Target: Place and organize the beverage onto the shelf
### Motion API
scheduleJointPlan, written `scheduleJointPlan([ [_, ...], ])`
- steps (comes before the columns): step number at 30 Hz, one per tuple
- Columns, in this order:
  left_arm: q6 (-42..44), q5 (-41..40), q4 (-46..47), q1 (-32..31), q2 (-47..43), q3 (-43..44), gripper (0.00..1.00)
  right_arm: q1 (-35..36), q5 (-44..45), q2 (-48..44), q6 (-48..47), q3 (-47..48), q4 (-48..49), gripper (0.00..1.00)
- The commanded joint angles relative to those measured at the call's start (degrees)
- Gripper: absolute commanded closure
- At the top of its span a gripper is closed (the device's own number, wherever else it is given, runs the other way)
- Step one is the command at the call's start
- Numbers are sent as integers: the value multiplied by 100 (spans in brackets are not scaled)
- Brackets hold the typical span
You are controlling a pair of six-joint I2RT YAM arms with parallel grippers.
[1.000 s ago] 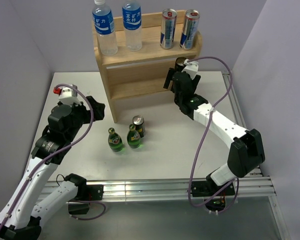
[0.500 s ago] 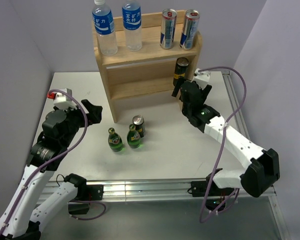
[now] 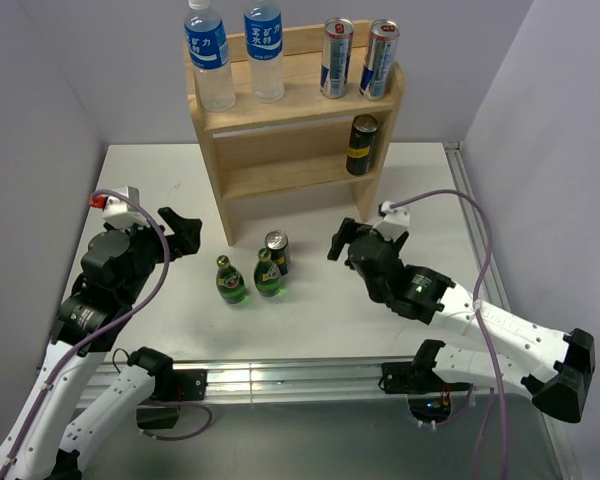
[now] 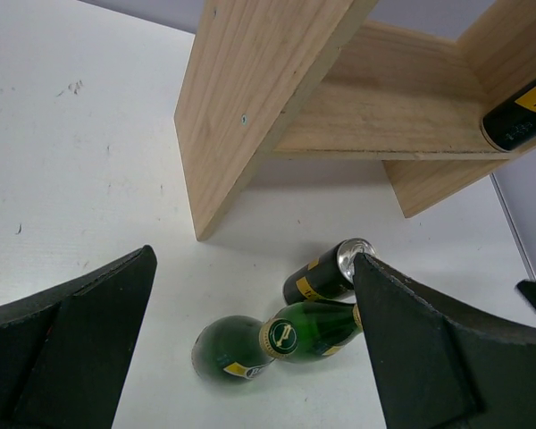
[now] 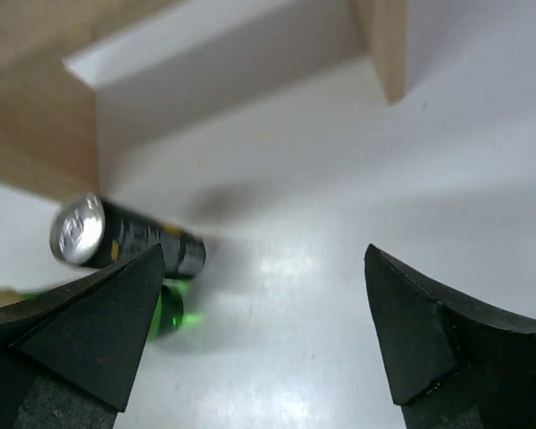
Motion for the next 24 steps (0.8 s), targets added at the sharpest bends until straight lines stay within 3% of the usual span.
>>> scheduleJointPlan([
  [1, -104, -84, -43, -15, -116, -30, 1, 438, -328, 30, 658, -370, -98, 0],
  [10, -130, -84, -324, -15, -309, -30, 1, 949, -1427, 1214, 333, -802, 1440, 0],
  [24, -34, -102, -746, -15, -556, 57, 1, 941, -1428, 2754, 34, -91, 2109, 0],
])
